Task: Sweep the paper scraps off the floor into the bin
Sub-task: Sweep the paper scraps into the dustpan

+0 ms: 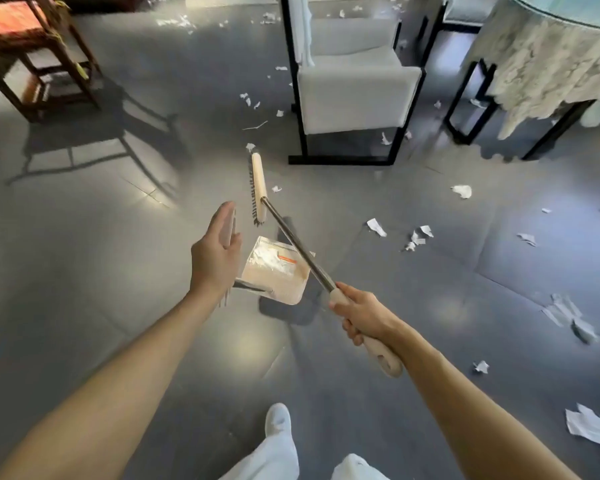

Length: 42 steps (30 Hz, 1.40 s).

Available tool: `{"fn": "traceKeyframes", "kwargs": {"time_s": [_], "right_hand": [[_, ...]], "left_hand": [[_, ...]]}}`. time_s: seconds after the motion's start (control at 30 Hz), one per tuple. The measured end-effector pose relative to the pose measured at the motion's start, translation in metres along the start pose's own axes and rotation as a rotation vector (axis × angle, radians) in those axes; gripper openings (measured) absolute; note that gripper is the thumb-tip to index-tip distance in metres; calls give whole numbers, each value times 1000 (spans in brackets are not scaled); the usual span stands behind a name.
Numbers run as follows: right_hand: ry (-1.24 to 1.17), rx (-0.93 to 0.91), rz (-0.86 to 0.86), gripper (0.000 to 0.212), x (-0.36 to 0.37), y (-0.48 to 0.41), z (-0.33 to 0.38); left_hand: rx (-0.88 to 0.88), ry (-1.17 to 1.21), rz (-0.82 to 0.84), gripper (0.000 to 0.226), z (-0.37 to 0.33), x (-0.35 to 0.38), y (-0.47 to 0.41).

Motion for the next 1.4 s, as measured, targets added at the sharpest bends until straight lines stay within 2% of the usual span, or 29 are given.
{"fn": "traceKeyframes", "kwargs": {"time_s": [0.3,0.5,0.77,0.9,1.03,1.17,1.23,1.33,1.4], "right_hand": [[44,-29,76,47,66,-198,179],[13,-86,106,43,89,-363,317],[-82,-79,95,65,128,-572,510],[-112,-77,77,67,158,-687,587],[-190,-73,49,58,189,-805,666],[-201,-92,-14,65,199,-906,753],[-227,-105,-72,57,196,-948,791],[-211,-170,-108,13,187,-1025,844],[-202,-169,-162,4,177,-1090,884]], "left_hand": [[-115,7,-117,51,71,-10,-226],[-177,-25,-190,54,102,9,-416],[-218,64,-318,55,132,21,-671],[-190,61,-287,56,166,45,-804],[-183,97,-193,56,204,76,-949],[-152,85,-127,58,221,108,-1097],[-100,91,-90,59,226,129,-1169],[-68,98,-65,60,231,167,-1276],[-50,77,-60,59,236,196,-1346]]}}
Point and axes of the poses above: each hand's wrist, its own y-axis away from the middle knuckle, its own x-axis out of the palm, z = x × y, the point moved 1 cm from there along -y, towards the middle knuckle, and after that the axes turned 9 degrees about -z, right-handed, at the moved point
